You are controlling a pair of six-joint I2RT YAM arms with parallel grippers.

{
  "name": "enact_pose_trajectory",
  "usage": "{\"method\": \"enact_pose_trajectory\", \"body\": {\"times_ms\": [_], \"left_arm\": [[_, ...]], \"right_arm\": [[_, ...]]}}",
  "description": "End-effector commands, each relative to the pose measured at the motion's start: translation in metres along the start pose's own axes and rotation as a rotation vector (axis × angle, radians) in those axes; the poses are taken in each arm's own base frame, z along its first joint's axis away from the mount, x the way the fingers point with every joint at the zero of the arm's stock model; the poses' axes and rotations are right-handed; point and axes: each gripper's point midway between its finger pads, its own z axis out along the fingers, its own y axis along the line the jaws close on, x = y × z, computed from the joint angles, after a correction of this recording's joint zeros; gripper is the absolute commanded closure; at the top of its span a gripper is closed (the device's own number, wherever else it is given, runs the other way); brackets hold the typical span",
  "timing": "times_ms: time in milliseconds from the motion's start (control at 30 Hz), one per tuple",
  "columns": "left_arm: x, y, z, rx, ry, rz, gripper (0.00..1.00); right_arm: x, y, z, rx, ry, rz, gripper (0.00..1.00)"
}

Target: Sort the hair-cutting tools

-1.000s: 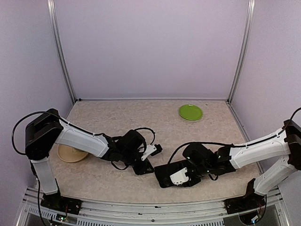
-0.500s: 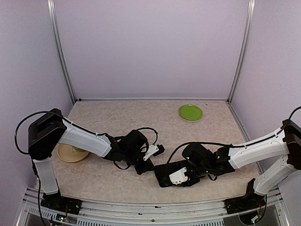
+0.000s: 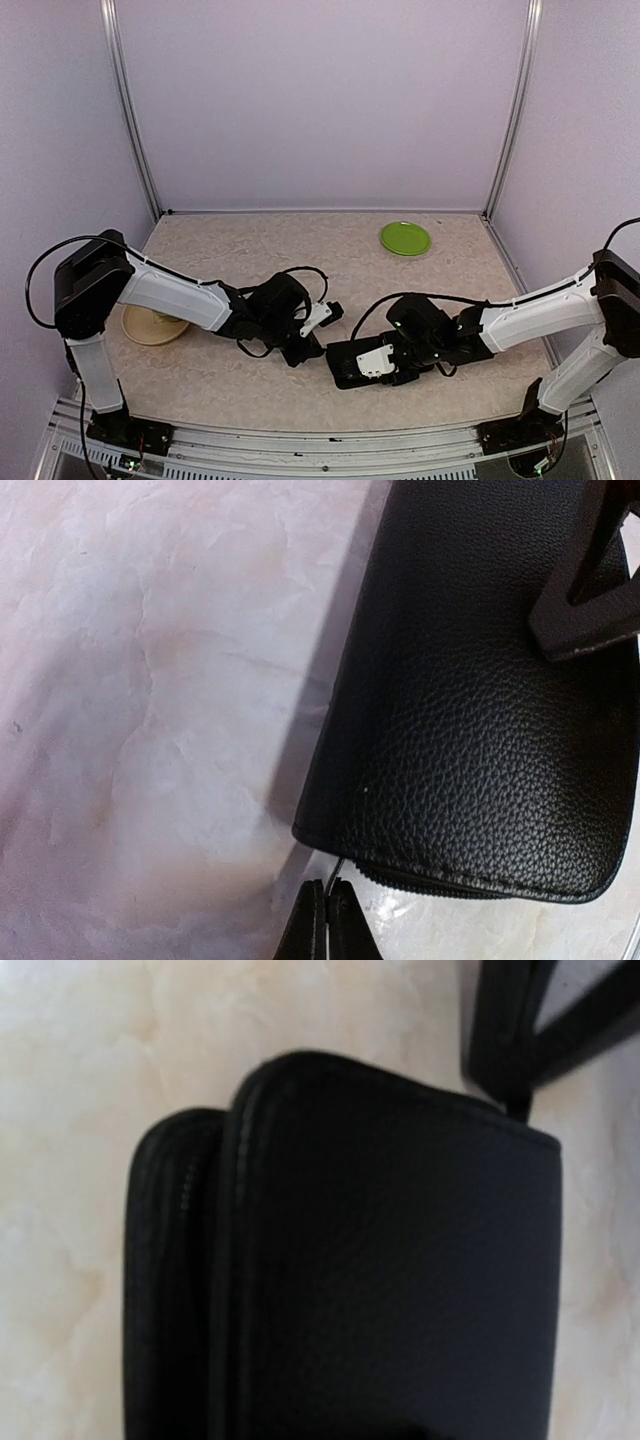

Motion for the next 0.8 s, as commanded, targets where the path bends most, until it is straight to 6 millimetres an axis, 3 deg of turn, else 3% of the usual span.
{"method": "enact_pose_trajectory", "body": {"times_ms": [0,133,300,367,600,767], "left_arm": [[0.016,-0.009,-0.012,0.001,0.041,-0.029,1.0],[0.019,-0.026,-0.015,0.038,0.05,-0.033,1.0],[0.012,-0.068,-0.02,0.18,0.013,-0.023,1.0],[0.01,-0.074,-0.021,0.198,0.008,-0.022,1.0],[-0.002,-0.045,-0.024,0.084,-0.003,-0.04,1.0],[-0.002,-0.02,-0.028,0.002,-0.009,-0.076,1.0]], "right_arm": [[0.048,0.024,0.009,-0.085,0.164,0.075,0.56],[0.057,0.022,0.015,-0.07,0.204,0.09,0.57],[0.06,0.017,0.02,-0.054,0.223,0.119,0.57],[0.066,0.016,0.021,-0.04,0.252,0.113,0.57],[0.059,0.015,0.008,-0.043,0.216,0.085,0.55],[0.022,0.012,-0.025,-0.07,0.052,0.001,0.44]]}}
